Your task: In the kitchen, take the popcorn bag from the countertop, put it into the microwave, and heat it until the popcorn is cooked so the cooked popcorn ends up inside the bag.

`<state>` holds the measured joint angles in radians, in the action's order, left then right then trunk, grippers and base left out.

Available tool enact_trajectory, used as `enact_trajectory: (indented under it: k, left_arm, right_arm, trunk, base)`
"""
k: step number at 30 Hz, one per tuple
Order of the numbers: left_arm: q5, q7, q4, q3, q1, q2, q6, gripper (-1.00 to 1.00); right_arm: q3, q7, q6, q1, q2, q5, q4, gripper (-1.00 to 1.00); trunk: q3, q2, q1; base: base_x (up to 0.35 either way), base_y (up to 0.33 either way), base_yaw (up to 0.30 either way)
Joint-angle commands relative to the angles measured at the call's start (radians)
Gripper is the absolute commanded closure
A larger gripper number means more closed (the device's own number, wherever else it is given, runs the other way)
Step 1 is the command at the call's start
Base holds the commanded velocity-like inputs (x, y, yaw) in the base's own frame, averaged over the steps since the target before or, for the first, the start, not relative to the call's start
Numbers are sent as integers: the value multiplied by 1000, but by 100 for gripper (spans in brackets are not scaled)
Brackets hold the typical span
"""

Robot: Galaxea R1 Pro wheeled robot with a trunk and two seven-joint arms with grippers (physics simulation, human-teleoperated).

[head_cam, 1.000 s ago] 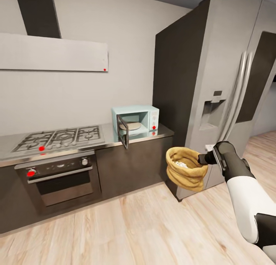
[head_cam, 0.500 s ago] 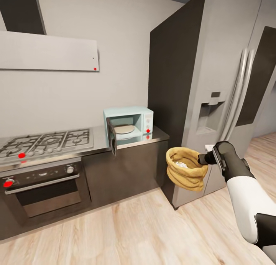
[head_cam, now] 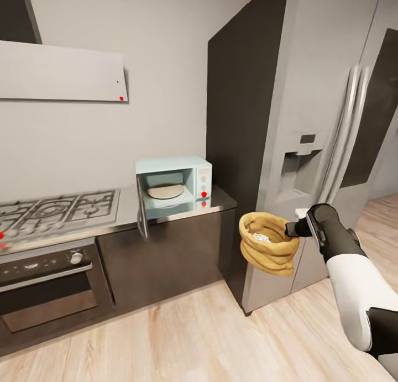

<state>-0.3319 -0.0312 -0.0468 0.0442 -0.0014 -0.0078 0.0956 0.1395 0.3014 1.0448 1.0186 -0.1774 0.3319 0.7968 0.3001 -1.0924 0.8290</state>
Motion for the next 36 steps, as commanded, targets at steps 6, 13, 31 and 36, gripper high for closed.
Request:
enact_trajectory:
  k: [6,13,31,36]
  left_arm:
    - [0,-3,-2,8,0,0,11,-100]
    - [-1,-3,-4,9,0,0,12,-100]
    - [-3,-2,-4,10,0,0,12,-100]
    - [-3,-3,-4,10,0,0,12,-100]
  right_arm:
    - [-1,10,2,0,15,7,-1,100]
    - [-3,11,2,0,19,7,-19,100]
    - [-3,11,2,0,21,3,-22,100]
    - [-3,10,2,0,21,3,-22,100]
  trunk:
    - [1,-1,1]
    - [1,-1,1]
    - [1,-1,1]
    - [1,-1,1]
  base:
    - [273,-226,234]
    - [57,-41,269]
    - [0,0,270]
    - [0,0,270]
